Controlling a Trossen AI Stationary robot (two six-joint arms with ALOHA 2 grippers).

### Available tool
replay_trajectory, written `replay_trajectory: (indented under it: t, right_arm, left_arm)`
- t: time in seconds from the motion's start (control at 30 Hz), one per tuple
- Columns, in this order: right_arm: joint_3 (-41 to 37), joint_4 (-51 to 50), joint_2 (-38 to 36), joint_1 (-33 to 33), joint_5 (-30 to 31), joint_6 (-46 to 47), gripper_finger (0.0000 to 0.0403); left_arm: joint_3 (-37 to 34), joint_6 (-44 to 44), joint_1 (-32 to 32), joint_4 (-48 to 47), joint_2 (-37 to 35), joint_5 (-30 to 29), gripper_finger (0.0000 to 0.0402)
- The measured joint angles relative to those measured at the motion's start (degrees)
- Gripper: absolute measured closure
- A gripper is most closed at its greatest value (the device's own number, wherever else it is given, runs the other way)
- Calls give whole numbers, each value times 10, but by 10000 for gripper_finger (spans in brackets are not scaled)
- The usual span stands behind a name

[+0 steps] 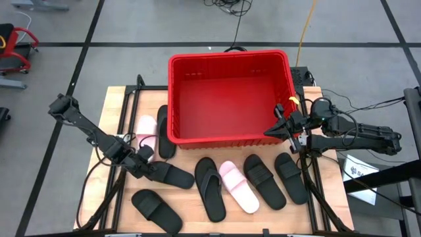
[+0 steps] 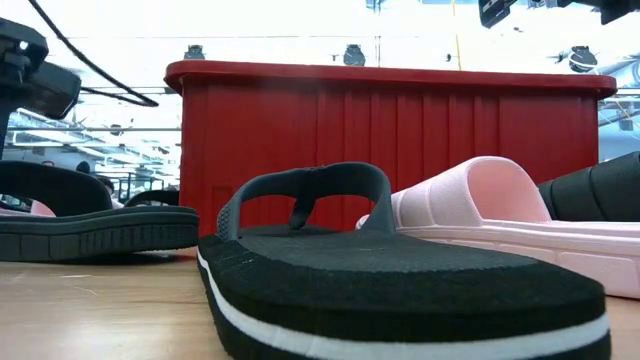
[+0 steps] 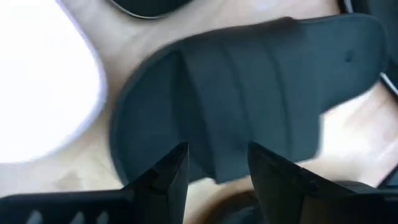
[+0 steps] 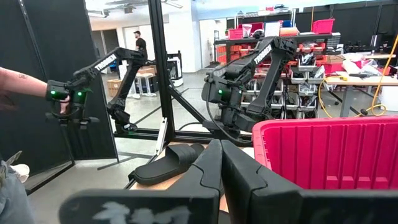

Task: Pick and place slides into bin
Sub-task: Put the black slide into the red bin

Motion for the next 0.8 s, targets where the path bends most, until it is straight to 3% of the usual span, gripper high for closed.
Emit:
replay_trajectory:
  t: [0.13, 0.33, 0.57, 0.8]
  right_arm:
    - [0, 0, 0, 0, 0, 6, 403]
    - [0, -3, 0, 0, 0, 15, 403]
    - [0, -3, 0, 0, 0, 15, 403]
    - [0, -3, 0, 0, 0, 15, 403]
  left_arm:
    - [-38, -4, 0, 35, -38, 0, 245]
    - [-107, 2, 0, 168, -76, -5, 245]
    - [-177, 4, -1, 338, -75, -10, 245]
    - [-206, 3, -1, 402, -75, -46, 245]
